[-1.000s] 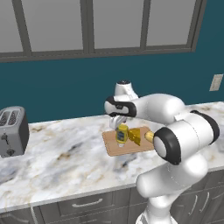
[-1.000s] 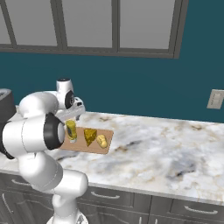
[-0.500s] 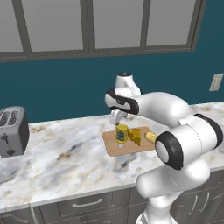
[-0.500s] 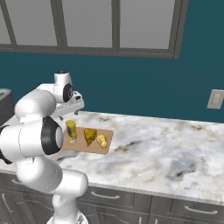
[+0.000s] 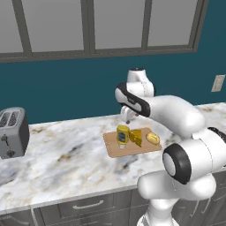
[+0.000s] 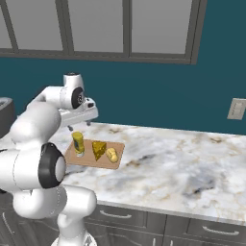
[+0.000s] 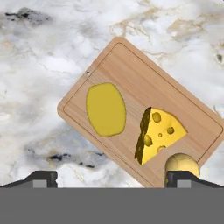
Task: Retrieve the reheated potato from the microwave, then place the potato, cheese, and condiment on the cutting board.
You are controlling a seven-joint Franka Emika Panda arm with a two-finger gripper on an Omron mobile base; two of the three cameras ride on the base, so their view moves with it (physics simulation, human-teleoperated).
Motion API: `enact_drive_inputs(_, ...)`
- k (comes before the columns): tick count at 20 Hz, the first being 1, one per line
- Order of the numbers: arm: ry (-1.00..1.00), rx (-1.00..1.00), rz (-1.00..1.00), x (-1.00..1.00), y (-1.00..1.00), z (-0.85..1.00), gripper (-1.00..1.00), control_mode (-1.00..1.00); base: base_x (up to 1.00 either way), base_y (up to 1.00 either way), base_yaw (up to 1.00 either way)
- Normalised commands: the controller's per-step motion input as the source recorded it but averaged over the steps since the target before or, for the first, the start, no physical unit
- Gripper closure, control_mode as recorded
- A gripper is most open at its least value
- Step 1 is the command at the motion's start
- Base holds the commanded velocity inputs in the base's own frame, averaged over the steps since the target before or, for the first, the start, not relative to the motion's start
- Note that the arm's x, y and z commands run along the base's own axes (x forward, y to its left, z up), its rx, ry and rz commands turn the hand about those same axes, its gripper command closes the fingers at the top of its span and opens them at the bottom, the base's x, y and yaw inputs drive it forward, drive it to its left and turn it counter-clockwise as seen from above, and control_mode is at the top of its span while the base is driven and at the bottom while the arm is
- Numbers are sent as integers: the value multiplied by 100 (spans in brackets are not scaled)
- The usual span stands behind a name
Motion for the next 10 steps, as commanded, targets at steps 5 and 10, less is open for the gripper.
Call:
enact_drive_inputs(5, 0, 1, -16, -62, -43, 16, -100, -100, 0, 0, 0)
enact_drive_inputs(10, -3, 2, -25, -66, -22, 14, -100, -100, 0, 0, 0)
